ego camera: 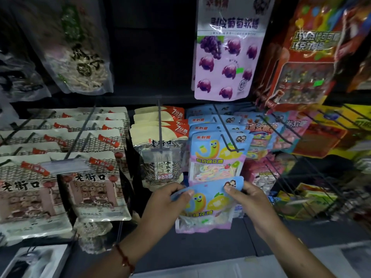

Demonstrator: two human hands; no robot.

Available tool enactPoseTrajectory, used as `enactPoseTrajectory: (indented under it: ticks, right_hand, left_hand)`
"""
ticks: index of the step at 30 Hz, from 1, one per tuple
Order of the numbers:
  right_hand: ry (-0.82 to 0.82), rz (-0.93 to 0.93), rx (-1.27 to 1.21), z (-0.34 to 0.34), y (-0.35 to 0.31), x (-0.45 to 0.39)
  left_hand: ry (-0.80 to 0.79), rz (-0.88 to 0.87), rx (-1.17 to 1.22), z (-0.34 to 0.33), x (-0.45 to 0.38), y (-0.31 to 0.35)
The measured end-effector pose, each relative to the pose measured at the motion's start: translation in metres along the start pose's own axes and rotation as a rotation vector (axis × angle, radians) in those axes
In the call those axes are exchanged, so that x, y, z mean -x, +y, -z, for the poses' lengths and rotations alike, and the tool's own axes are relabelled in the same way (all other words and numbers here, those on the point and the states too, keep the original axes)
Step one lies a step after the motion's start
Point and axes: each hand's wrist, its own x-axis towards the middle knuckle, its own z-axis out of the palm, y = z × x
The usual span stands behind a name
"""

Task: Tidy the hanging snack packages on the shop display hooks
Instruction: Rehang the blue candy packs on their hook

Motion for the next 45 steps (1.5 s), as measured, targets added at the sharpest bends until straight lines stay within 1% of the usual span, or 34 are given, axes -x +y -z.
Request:
enactPoseTrajectory:
  ticks: [4, 8, 10, 12, 14, 16, 18, 22, 27, 30, 35, 38, 40, 41, 43, 45]
  right_hand:
    - [0.018, -0.027, -0.054, 0.013, 0.0, -0.002]
    - [0.028, -0.034, -0.031, 0.021, -0.005, -0.013]
    - [0.061, -0.033, -0.048, 0.023, -0.008, -0.02]
    - [0.091, -0.028, -0.065, 0.027, -0.013, -0.026]
    - [0.104, -0.006, -0.08, 0.032, -0.018, -0.031]
    - [0.113, 0.029, -0.102, 0.036, -0.025, -0.034]
    - [0.115, 0.049, -0.128, 0.037, -0.032, -0.036]
    - [0.13, 0.04, -0.128, 0.041, -0.037, -0.047]
    - [0.13, 0.031, -0.127, 0.043, -0.04, -0.054]
    - [0.15, 0.045, -0.119, 0.042, -0.04, -0.061]
    - [0.142, 0.043, -0.101, 0.04, -0.038, -0.074]
    - [0.185, 0.084, 0.001, 0.038, -0.031, -0.085]
    - [0.218, 0.142, 0.108, 0.036, -0.026, -0.088]
    - [0.238, 0.171, 0.133, 0.037, -0.021, -0.089]
    - [0.276, 0.191, 0.163, 0.037, -0.009, -0.088]
    - [0.286, 0.191, 0.239, 0.04, 0.01, -0.095]
  left_hand:
    - [-0.078, -0.062, -0.168, -0.015, -0.015, 0.017]
    - [-0.092, -0.142, -0.445, -0.033, -0.037, 0.038]
    - [-0.074, -0.168, -0.486, -0.042, -0.048, 0.047]
    - [-0.088, -0.171, -0.442, -0.049, -0.058, 0.056]
    - [-0.108, -0.14, -0.327, -0.053, -0.067, 0.064]
    - [-0.065, -0.121, -0.209, -0.055, -0.076, 0.07]
    - [-0.018, -0.112, -0.144, -0.059, -0.081, 0.072]
    - [0.039, -0.118, -0.081, -0.071, -0.087, 0.078]
    - [0.055, -0.143, -0.043, -0.073, -0.093, 0.079]
    - [0.055, -0.144, 0.029, -0.071, -0.101, 0.078]
    - [0.062, -0.127, 0.013, -0.07, -0.116, 0.075]
    - [0.083, -0.17, -0.133, -0.068, -0.116, 0.067]
    - [0.105, -0.212, -0.265, -0.066, -0.111, 0.059]
    - [0.109, -0.22, -0.288, -0.064, -0.108, 0.052]
    - [0.125, -0.191, -0.225, -0.061, -0.101, 0.034]
    - [0.174, -0.11, -0.079, -0.061, -0.097, 0.017]
